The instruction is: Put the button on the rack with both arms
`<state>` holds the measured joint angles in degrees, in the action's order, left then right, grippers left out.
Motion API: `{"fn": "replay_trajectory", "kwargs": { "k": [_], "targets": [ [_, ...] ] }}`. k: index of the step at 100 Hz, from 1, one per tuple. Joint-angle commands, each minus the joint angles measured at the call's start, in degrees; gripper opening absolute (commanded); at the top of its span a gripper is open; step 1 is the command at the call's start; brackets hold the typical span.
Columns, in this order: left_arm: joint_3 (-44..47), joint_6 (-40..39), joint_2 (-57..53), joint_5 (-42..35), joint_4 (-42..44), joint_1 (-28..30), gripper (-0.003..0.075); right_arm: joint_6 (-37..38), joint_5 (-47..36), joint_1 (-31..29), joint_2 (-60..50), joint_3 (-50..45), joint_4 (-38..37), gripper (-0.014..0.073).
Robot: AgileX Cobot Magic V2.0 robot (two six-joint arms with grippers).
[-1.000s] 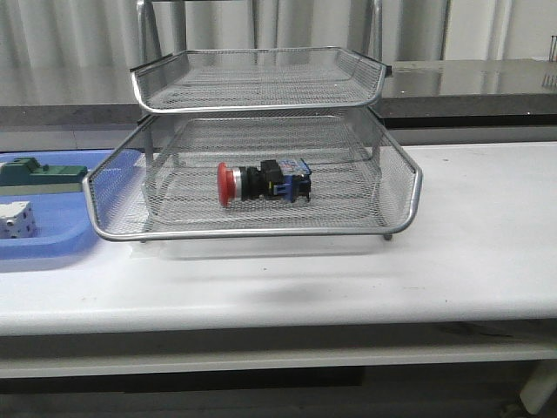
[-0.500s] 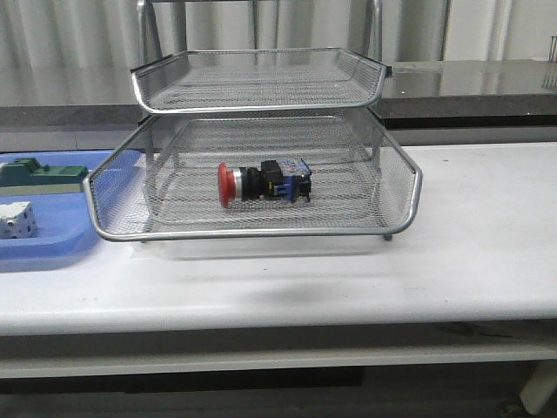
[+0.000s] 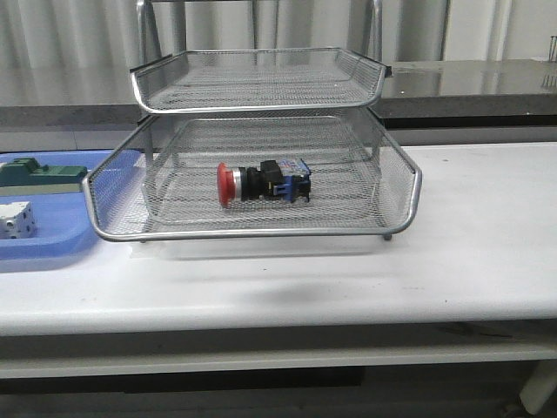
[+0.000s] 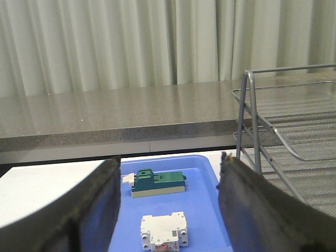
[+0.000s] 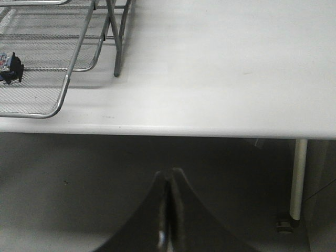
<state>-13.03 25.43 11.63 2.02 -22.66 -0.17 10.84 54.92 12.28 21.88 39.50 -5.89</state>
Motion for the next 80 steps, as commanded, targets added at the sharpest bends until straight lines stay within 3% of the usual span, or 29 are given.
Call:
{"fn": "replay_trajectory", "kwargs": {
  "k": [1, 13, 39, 80],
  "targets": [
    [-1.49, -0.68, 0.42, -4.58, -0.74, 0.02, 0.0398, -0.21, -4.38, 0.07, 0.53, 1.8, -0.8, -0.0069],
    [-1.49, -0.68, 0.42, -4.58, -0.74, 0.02, 0.031, -0.21, -4.38, 0.07, 0.53, 1.8, -0.8, -0.0069],
    [-1.49, -0.68, 0.42, -4.58, -0.74, 0.02, -0.0018, -0.21, -4.38, 0.07, 0.53, 1.8, -0.8, -0.0069],
    [-1.49, -0.68, 0.42, -4.58, -0.74, 0.02, -0.0021, -0.21, -4.83, 0.07, 0.53, 1.8, -0.5, -0.0069]
  ]
}}
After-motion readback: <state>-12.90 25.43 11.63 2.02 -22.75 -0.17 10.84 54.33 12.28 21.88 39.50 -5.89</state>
